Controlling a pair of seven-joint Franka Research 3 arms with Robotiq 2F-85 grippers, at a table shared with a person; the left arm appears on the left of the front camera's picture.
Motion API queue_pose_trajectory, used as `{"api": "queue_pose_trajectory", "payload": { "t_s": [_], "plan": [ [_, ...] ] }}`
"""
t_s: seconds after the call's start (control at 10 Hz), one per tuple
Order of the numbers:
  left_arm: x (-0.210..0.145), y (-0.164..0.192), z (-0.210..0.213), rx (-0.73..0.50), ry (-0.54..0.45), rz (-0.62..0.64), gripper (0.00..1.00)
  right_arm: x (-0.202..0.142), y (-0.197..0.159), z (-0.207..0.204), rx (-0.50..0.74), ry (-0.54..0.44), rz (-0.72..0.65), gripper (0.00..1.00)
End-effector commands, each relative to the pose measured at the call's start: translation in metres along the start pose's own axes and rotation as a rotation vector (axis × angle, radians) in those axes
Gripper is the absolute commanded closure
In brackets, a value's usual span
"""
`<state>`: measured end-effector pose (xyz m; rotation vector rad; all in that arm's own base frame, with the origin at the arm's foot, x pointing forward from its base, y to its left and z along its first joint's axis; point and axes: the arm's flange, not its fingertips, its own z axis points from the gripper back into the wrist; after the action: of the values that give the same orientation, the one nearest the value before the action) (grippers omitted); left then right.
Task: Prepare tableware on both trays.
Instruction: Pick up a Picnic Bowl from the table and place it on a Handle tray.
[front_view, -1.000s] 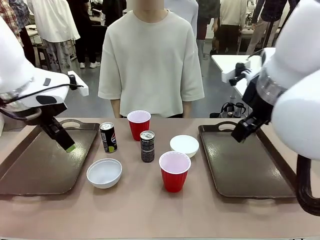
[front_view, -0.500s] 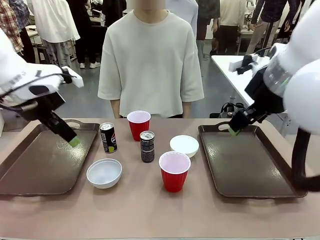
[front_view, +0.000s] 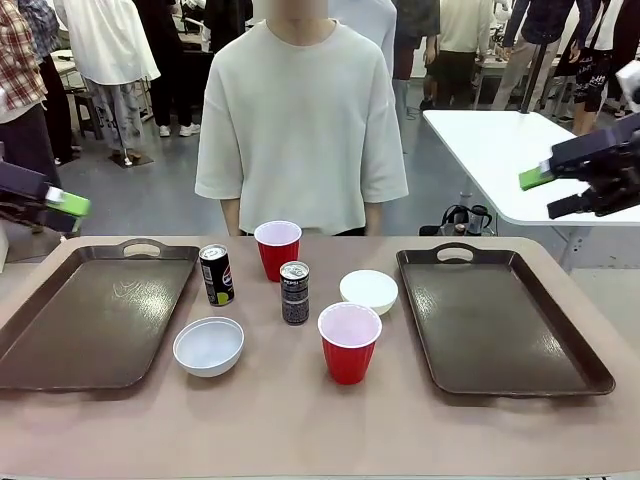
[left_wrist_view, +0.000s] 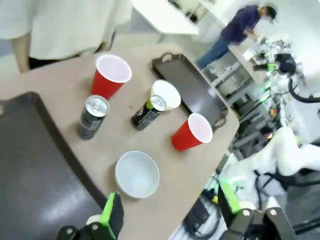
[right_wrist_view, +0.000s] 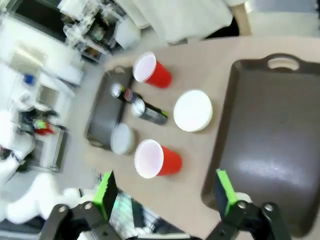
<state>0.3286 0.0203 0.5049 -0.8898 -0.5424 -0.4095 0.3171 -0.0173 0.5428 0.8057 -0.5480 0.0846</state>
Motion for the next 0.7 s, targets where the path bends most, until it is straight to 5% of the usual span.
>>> {"api": "queue_pose_trajectory", "payload": {
  "t_s": [0.0,0.2,0.6],
  "plan": [
    [-0.026,0.02,0.027,-0.02,0.002,0.092,0.0,-0.088,-0.038,-0.014,0.092,-0.015,-0.057,0.0],
    [-0.045,0.015,0.017,0.008,0.049,0.129,0.0,-0.102,-0.052,-0.012,0.072,0.183,-0.054,0.0],
    [-0.051,0.019,0.023,0.055,-0.003,0.217,0.0,-0.117,-0.07,-0.015,0.064,0.273,-0.114,0.0]
  ]
}}
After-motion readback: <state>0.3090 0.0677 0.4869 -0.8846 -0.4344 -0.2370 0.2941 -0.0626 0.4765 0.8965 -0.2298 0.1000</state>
